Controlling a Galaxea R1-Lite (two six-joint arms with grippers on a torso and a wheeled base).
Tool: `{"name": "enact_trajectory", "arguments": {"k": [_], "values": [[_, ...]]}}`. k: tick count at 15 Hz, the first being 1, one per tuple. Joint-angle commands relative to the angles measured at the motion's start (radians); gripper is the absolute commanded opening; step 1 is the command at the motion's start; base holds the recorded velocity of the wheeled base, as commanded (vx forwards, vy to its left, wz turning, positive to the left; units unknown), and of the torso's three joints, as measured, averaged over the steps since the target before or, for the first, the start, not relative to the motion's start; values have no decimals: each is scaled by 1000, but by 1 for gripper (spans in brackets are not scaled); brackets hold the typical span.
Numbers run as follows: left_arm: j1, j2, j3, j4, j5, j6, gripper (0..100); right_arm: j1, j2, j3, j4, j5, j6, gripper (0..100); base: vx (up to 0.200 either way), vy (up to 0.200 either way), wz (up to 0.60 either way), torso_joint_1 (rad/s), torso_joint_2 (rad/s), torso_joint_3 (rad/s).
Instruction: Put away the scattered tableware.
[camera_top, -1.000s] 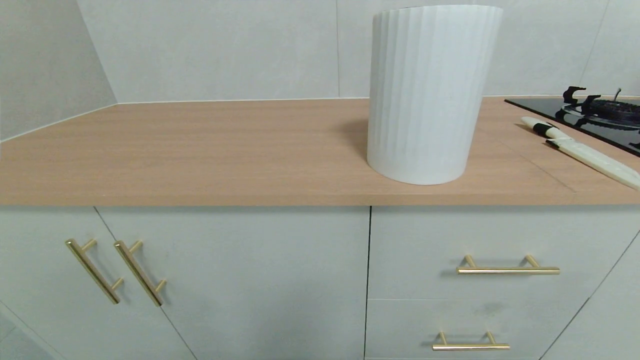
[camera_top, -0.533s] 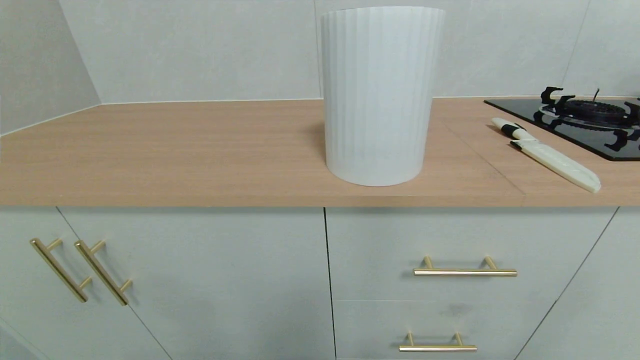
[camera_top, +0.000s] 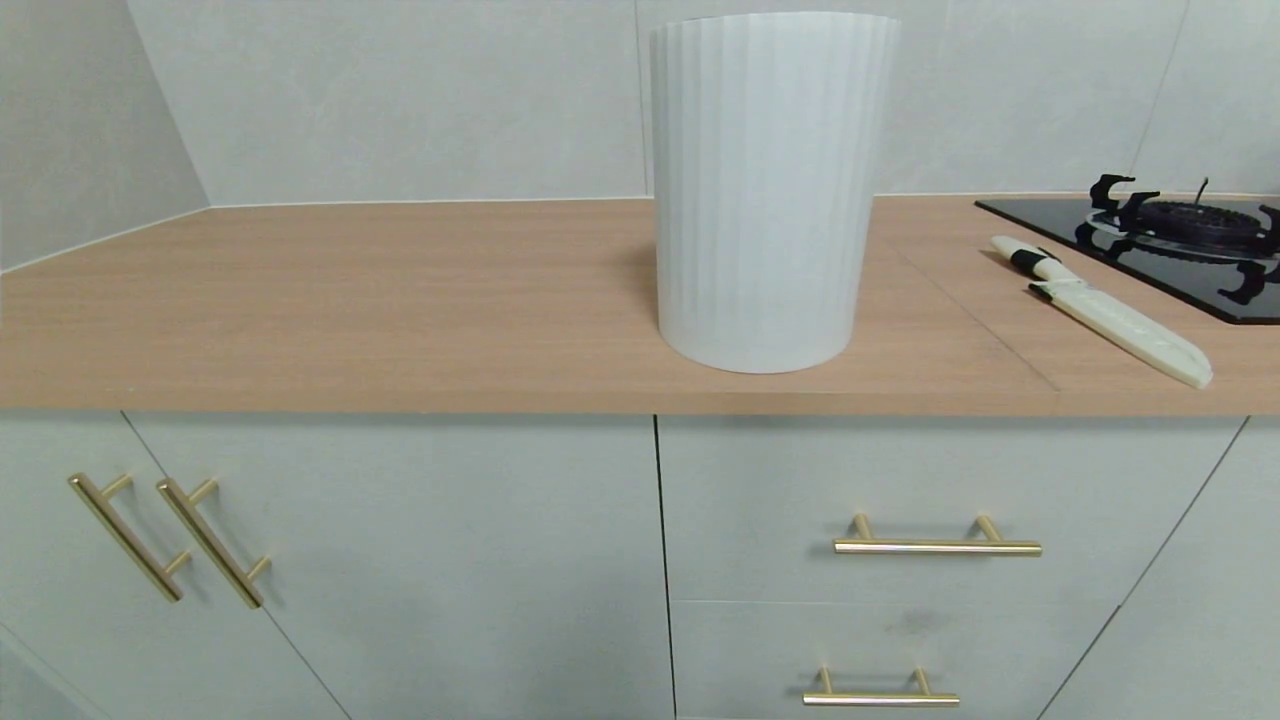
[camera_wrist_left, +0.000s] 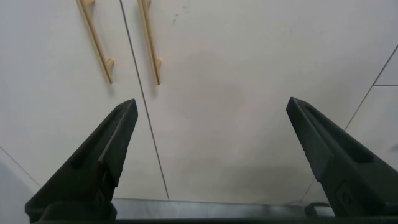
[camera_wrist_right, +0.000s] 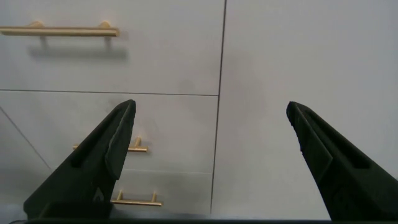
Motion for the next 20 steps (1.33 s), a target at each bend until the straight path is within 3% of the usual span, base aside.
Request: {"name": "enact_trajectory", "arguments": {"k": [1,20], "values": [[0,1,0,-1,0,0,100,-1,2,0,0,0,0,100,0,0,0,0,0,0],[0,1,0,0,0,0,100,1,0,0,0,0,0,100,0,0,-32,0,0,0]]}}
